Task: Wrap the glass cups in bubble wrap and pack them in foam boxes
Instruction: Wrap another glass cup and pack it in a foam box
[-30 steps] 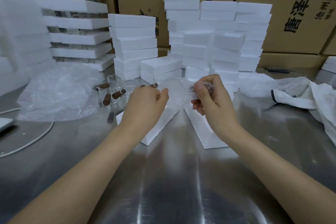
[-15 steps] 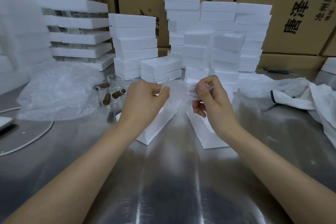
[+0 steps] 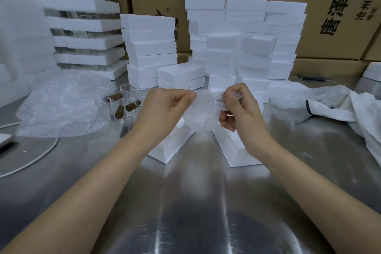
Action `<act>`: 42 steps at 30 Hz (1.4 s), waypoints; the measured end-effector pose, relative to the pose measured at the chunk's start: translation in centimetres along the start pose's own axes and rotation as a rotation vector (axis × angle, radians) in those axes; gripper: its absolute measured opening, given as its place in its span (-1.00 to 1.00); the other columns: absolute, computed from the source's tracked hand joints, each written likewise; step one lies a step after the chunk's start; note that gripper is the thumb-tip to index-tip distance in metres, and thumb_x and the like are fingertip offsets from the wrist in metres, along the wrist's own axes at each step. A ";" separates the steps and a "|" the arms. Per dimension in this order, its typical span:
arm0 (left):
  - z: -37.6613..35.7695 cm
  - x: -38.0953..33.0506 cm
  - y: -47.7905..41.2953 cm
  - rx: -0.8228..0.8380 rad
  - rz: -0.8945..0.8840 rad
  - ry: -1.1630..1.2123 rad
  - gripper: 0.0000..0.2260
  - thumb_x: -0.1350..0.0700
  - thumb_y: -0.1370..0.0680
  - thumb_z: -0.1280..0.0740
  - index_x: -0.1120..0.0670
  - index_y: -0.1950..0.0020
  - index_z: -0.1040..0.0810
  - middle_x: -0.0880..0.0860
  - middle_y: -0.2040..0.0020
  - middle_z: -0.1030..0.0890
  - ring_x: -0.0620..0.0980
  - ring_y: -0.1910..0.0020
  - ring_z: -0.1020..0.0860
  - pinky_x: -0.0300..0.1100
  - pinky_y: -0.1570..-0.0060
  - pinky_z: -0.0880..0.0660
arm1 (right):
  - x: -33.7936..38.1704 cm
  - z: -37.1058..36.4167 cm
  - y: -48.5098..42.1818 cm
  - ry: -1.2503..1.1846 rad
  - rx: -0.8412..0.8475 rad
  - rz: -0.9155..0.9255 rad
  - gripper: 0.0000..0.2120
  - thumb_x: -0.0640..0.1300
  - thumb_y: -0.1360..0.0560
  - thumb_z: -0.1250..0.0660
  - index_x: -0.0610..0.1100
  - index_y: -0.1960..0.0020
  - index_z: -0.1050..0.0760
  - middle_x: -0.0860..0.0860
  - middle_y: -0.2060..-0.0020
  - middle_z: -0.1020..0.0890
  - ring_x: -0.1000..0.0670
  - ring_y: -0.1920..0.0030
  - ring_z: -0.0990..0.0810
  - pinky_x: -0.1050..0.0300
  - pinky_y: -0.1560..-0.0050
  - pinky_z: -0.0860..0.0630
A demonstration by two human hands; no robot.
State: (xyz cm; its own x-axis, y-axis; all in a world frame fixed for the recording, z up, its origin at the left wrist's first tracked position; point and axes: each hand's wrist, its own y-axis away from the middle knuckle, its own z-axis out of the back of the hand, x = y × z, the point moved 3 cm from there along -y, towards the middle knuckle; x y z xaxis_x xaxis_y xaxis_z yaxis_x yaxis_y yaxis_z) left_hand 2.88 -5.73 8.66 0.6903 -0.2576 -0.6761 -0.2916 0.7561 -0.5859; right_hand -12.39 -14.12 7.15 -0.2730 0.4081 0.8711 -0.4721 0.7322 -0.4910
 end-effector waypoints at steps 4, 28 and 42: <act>0.1 0.1 0.0 -0.036 -0.030 -0.086 -0.81 0.10 -0.53 -0.39 0.20 0.17 -0.67 0.21 0.31 -0.62 0.05 0.36 -0.52 -0.11 0.21 -0.43 | 0.2 -0.2 0.4 0.140 0.038 0.065 -0.83 -0.03 -0.61 -0.17 -0.02 0.15 -0.33 0.10 0.41 -0.45 0.06 0.41 -0.41 0.25 0.39 -0.42; 0.0 -0.7 0.2 0.098 0.069 0.043 -0.90 0.06 -0.39 -0.53 0.07 0.21 -0.69 -0.05 0.28 -0.69 -0.12 0.26 -0.65 -0.30 0.16 -0.53 | -0.3 -0.2 -0.1 0.093 0.151 -0.047 -0.79 -0.07 -0.64 -0.14 -0.06 0.16 -0.32 0.18 0.44 -0.42 0.16 0.46 -0.37 0.36 0.46 -0.34; -0.6 -1.4 0.7 -0.002 -0.028 -0.098 -0.85 0.14 -0.38 -0.51 0.09 0.23 -0.55 -0.04 0.28 -0.63 -0.07 0.26 -0.55 -0.04 0.16 -0.49 | -0.1 -0.4 -0.1 0.140 0.216 0.101 -0.87 0.01 -0.59 -0.16 0.03 0.12 -0.36 0.17 0.37 -0.44 0.13 0.41 -0.40 0.32 0.38 -0.38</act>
State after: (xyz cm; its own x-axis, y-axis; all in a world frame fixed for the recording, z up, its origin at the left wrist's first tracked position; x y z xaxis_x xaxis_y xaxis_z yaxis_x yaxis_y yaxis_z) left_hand 1.34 -5.25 8.91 0.7594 -0.2187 -0.6127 -0.2728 0.7480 -0.6051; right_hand -12.04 -13.99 7.11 -0.2161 0.5556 0.8029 -0.6201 0.5570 -0.5524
